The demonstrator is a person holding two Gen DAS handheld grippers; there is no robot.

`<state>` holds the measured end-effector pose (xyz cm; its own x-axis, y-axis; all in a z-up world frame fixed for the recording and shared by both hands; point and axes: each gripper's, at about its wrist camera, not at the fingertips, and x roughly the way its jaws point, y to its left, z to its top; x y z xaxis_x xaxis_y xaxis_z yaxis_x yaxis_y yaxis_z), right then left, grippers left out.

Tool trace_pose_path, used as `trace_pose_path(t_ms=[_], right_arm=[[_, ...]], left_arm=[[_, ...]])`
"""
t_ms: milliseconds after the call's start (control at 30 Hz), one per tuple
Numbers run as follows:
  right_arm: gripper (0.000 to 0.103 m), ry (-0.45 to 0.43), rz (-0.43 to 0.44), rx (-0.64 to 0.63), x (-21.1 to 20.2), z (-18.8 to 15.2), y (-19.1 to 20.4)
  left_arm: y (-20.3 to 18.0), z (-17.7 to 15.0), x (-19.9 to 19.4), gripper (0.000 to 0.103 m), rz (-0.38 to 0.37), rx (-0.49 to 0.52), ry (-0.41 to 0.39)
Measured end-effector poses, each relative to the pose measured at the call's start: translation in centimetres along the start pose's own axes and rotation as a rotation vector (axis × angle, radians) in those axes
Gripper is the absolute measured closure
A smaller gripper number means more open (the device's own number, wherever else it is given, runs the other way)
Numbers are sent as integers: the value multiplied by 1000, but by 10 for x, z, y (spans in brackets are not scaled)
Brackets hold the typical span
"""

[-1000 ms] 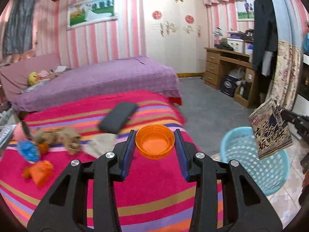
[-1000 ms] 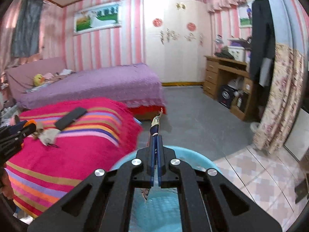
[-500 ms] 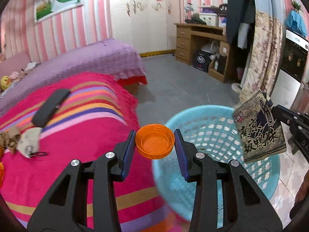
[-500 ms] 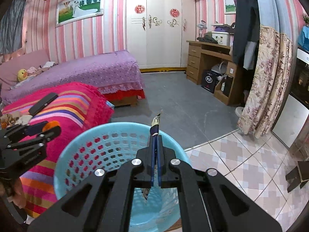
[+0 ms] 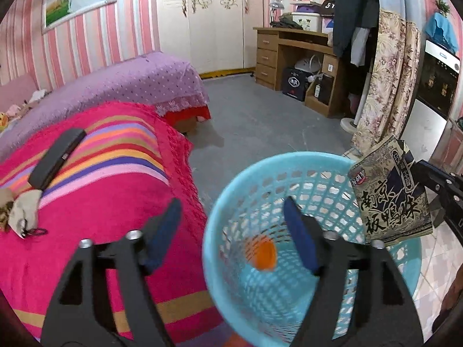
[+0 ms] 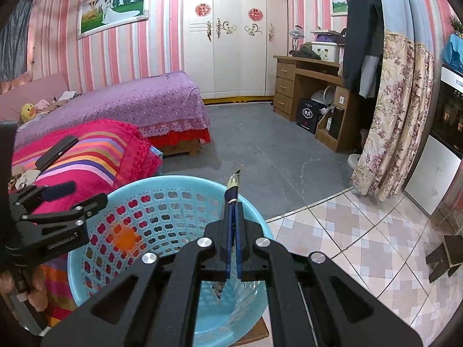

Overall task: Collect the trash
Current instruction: 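Open the left tool to drop the lid while the right tool drops the magazine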

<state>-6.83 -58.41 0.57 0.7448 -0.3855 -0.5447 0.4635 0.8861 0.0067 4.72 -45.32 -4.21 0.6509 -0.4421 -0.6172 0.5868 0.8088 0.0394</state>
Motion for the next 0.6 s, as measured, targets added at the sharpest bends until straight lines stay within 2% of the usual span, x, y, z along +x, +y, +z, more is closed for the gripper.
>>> trace_pose_path(t_ms=[67,133,233,467,533,567,600], right_arm=[[101,4,1,1,0,0,-1],[101,10,3,4,2,-1,0],[101,14,9,4,4,-2,4],[97,37,29,-3,12,0,18],[77,45,4,-7,16,0,22],[54,48,0,-1,16,0,23],[45,43,-8,8,16,0,24]], left_arm=[[7,-1,-6,19,27,2,-30],[16,0,-11,15,38,-13,-42],[29,-1,-15,15,41,-50,-38],[50,-5,-37,13,135,-45,-96],[56,-6,-44,12,155,-41,-109],[59,-7,-48,12,161,-40,-114],[64,-8,-52,12,167,-41,-120]])
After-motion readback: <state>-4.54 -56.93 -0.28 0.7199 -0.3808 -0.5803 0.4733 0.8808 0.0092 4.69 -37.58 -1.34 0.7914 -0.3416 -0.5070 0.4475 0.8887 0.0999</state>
